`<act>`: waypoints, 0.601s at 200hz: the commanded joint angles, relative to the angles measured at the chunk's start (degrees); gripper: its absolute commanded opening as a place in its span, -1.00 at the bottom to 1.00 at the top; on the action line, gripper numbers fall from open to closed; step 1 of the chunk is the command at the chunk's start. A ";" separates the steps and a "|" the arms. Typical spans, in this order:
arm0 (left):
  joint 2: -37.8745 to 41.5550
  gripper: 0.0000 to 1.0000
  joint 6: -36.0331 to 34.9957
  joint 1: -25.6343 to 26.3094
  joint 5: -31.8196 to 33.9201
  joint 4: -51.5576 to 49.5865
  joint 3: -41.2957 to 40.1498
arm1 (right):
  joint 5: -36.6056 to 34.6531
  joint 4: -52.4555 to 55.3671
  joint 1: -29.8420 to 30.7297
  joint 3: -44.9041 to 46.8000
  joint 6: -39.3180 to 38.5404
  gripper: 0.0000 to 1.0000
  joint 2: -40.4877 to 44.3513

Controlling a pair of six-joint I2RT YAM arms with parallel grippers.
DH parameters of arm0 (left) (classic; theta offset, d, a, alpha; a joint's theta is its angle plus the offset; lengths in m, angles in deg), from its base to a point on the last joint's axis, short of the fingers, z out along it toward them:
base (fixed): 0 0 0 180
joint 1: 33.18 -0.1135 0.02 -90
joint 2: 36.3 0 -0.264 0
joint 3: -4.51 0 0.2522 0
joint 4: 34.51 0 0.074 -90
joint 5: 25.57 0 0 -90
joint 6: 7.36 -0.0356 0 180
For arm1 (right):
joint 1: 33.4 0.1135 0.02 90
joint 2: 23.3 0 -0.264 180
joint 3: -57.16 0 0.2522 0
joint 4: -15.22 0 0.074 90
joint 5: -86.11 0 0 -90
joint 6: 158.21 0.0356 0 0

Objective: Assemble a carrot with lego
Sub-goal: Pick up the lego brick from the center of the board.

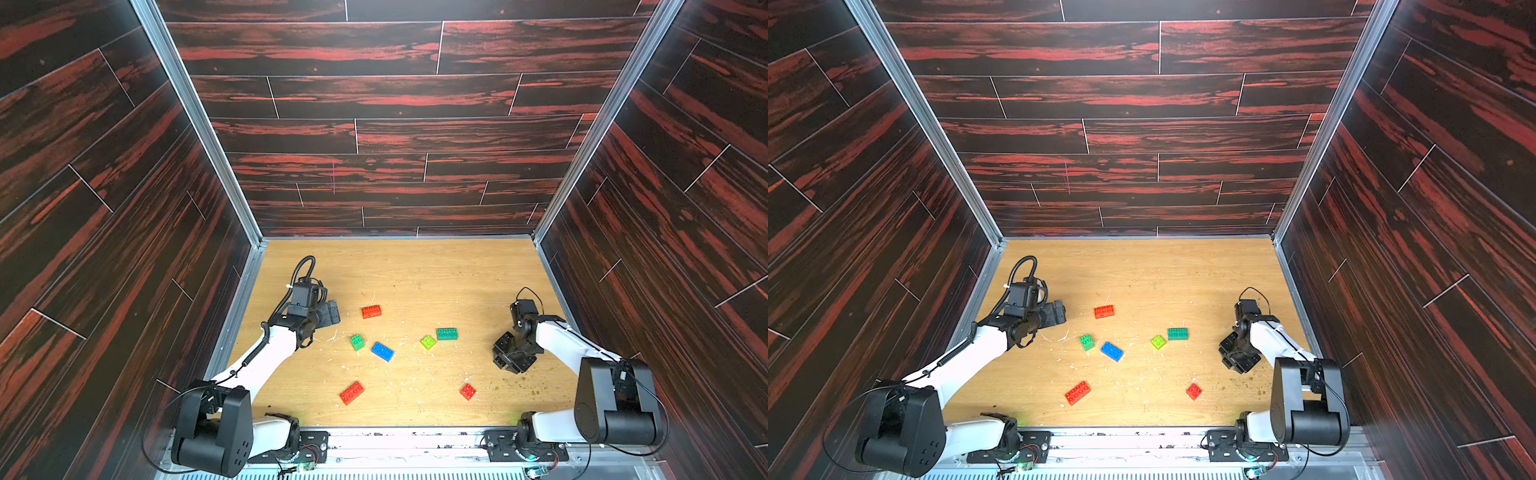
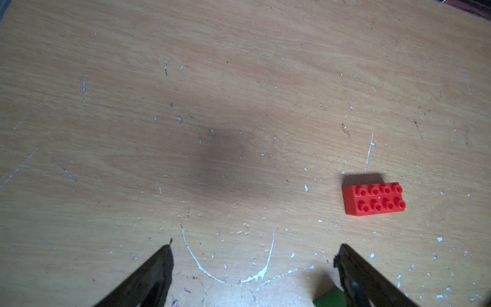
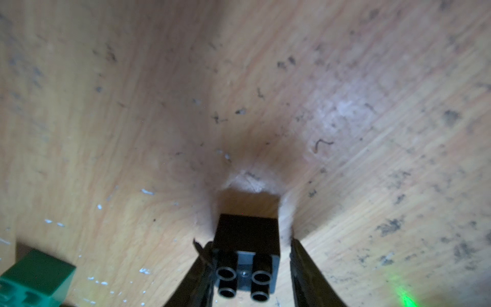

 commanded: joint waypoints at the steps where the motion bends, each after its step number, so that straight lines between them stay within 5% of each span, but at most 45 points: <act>1: 1.77 0.94 -0.33 0.16 0.99 -1.06 -0.59 | -0.88 0.58 -0.26 -1.11 -1.04 -0.05 -0.74; 67: 1.97 0.94 -0.16 0.23 1.26 -1.16 -0.63 | -0.88 -1.33 -0.21 -1.02 -2.05 -0.16 -0.65; 120: 1.77 0.94 -0.07 0.17 1.52 -1.06 -0.59 | -0.49 -1.58 -0.23 -1.32 -2.83 -0.48 -0.49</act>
